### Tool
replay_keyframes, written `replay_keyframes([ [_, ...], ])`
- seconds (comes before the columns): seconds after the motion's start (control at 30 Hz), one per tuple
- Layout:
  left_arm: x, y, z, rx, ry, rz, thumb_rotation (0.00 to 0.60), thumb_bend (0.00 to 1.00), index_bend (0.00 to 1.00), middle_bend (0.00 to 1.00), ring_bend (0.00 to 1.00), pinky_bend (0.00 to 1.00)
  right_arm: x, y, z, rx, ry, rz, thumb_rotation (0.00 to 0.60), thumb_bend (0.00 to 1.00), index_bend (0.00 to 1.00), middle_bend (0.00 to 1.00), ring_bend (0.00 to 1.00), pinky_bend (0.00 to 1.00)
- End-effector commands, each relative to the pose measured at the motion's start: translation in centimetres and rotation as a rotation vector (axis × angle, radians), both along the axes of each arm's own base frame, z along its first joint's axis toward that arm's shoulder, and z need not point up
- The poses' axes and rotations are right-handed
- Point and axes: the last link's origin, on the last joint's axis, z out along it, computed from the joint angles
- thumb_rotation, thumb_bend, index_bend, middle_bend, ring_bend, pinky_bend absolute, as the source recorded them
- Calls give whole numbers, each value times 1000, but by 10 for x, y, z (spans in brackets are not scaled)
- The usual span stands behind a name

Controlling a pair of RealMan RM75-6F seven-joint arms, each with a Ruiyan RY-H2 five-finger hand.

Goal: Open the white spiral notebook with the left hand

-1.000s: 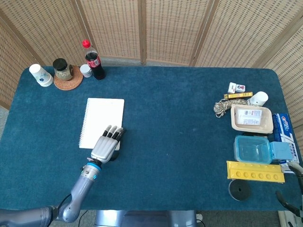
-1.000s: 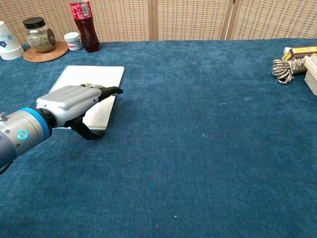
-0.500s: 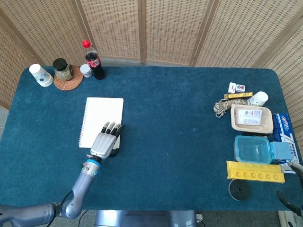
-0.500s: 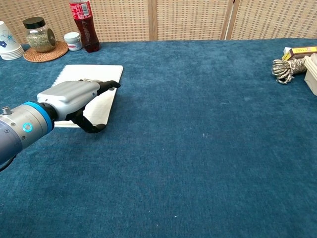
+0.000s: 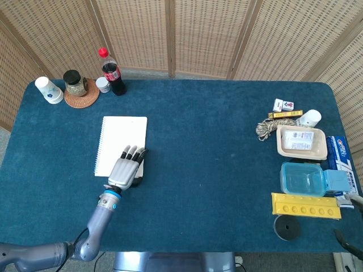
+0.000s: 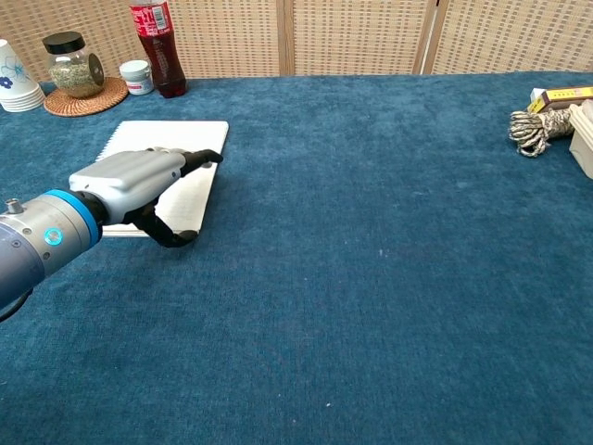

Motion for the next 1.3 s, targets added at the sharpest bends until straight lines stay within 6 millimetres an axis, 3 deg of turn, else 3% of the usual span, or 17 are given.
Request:
replay_keyframes([
  [0.03, 0, 1, 7, 31, -21, 0, 600, 307, 0, 125, 56, 14, 0, 1, 1, -6, 0, -1, 600, 260, 155, 173, 63, 166],
  [0.4, -14, 0, 37, 136, -64, 28, 600, 307, 0, 129, 57, 19, -1, 5, 5, -25, -1, 2, 600, 260, 156, 173, 63, 166],
  [0.83, -60, -22, 113, 402, -188, 138, 600, 300, 0, 129, 56, 22, 1, 5, 9, -43, 0, 17, 600, 260, 155, 173, 63, 166],
  [1.0, -85, -35, 136, 455, -188, 194, 600, 298, 0, 128, 52, 21, 5, 4, 9, -44, 4, 31, 600, 260, 155, 173, 64, 166],
  [1.1, -113, -51, 149, 483, -163, 264, 600, 298, 0, 126, 47, 20, 8, 3, 10, -46, 7, 44, 600, 260, 155, 173, 64, 166],
  [1.3, -146, -72, 164, 502, -137, 349, 600, 295, 0, 122, 42, 16, 13, 4, 11, -48, 12, 56, 600, 260, 155, 172, 64, 166],
])
